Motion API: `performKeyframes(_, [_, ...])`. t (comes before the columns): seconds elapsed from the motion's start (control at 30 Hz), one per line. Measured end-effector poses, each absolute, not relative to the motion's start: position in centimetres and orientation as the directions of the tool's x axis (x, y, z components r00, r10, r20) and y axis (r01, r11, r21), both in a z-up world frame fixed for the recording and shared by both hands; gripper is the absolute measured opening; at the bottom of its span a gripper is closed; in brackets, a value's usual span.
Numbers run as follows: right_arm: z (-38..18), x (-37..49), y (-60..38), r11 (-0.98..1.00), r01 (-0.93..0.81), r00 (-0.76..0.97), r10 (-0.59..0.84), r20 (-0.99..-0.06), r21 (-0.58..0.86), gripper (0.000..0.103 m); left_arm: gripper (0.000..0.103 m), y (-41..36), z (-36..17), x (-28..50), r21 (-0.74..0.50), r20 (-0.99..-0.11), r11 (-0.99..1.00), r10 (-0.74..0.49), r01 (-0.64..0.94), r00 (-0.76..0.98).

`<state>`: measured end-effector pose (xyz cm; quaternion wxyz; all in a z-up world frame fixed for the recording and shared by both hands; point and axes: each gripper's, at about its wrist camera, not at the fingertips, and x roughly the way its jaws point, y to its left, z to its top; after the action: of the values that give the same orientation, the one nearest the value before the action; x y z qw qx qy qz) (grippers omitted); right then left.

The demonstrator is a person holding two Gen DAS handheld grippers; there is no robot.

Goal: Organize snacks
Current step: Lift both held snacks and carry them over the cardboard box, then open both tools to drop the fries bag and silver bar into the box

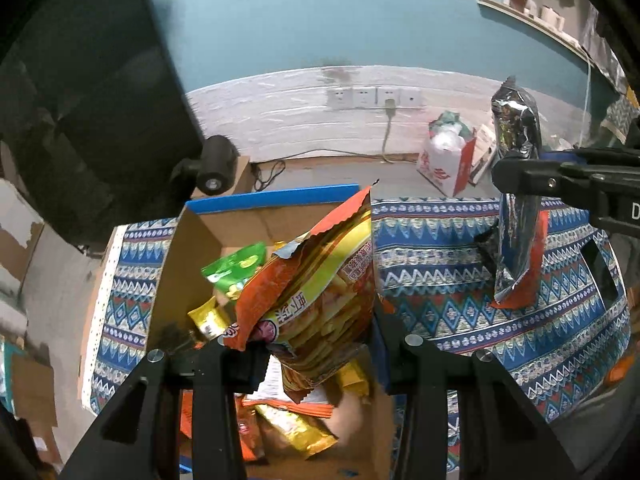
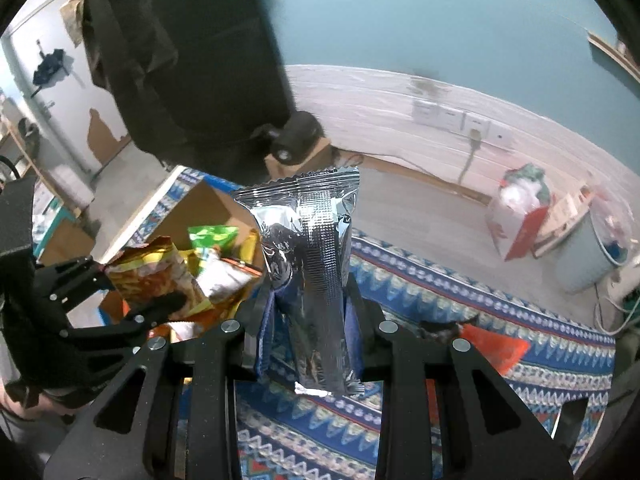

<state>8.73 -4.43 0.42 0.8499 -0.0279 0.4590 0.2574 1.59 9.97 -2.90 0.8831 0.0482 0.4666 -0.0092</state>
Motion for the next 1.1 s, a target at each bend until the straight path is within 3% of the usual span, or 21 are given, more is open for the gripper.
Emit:
performKeyframes(0.7, [-0.4, 10.0, 6.0, 0.793, -0.554, 0.345, 0.497, -0.796, 0.255, 0.028, 0.042, 17.5, -5.8, 1.4, 0.033, -0.862, 0.996, 0.068, -0.077, 0.502])
performKeyframes(0.8, [-0.8, 10.2, 7.0, 0.787, -0.56, 0.333, 0.501, -0.799, 0.259, 0.028, 0.054, 18.2, -6.1, 1.4, 0.019, -0.87, 0.996, 0.062, -0.093, 0.489])
performKeyframes(0.87, [-1.2, 10.3, 7.7, 0.782, -0.564, 0.321, 0.504, -0.802, 0.266, 0.028, 0.073, 18.4, -6.2, 1.4, 0.034, -0.872, 0.994, 0.081, -0.105, 0.483])
performKeyframes(1.1, [-3.1, 10.4, 9.4, 0.776, -0.569, 0.274, 0.491, -0.827, 0.273, 0.028, 0.081, 19.0, -6.0, 1.2, 0.082, -0.867, 0.988, 0.137, -0.134, 0.479])
